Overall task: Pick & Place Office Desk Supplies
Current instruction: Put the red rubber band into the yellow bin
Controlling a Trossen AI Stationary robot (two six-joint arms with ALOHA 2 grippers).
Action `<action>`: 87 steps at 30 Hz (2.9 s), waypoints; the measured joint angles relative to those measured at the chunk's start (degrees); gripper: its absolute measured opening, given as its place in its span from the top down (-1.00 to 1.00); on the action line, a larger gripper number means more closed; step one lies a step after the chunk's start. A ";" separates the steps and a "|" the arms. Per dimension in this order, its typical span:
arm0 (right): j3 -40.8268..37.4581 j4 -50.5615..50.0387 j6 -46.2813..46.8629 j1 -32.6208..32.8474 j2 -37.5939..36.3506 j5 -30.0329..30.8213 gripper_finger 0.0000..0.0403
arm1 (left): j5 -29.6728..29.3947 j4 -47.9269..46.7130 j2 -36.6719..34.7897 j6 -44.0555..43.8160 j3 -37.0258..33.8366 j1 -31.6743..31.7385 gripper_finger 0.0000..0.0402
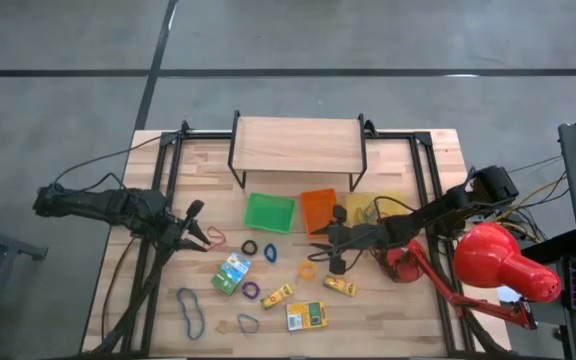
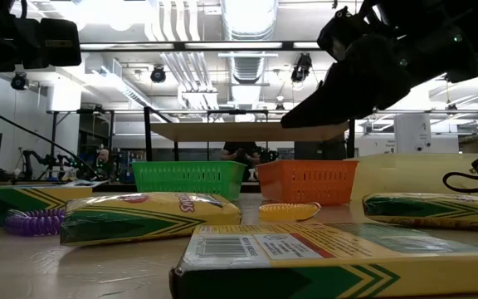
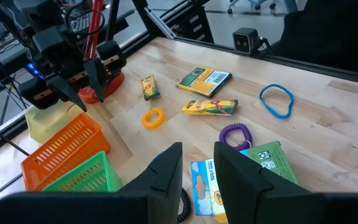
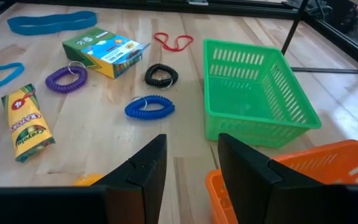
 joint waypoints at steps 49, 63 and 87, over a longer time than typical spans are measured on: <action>0.00 -0.03 0.09 0.00 0.00 0.07 0.37 | -13.11 7.61 1.09 -19.46 1.26 -0.02 0.52; 0.00 0.07 0.09 0.00 0.00 0.07 0.30 | -15.63 -6.76 23.83 -38.71 16.93 -0.09 0.52; 0.00 0.11 0.08 -0.01 0.00 0.07 0.33 | -15.74 -23.58 45.44 -57.26 25.40 -0.09 0.52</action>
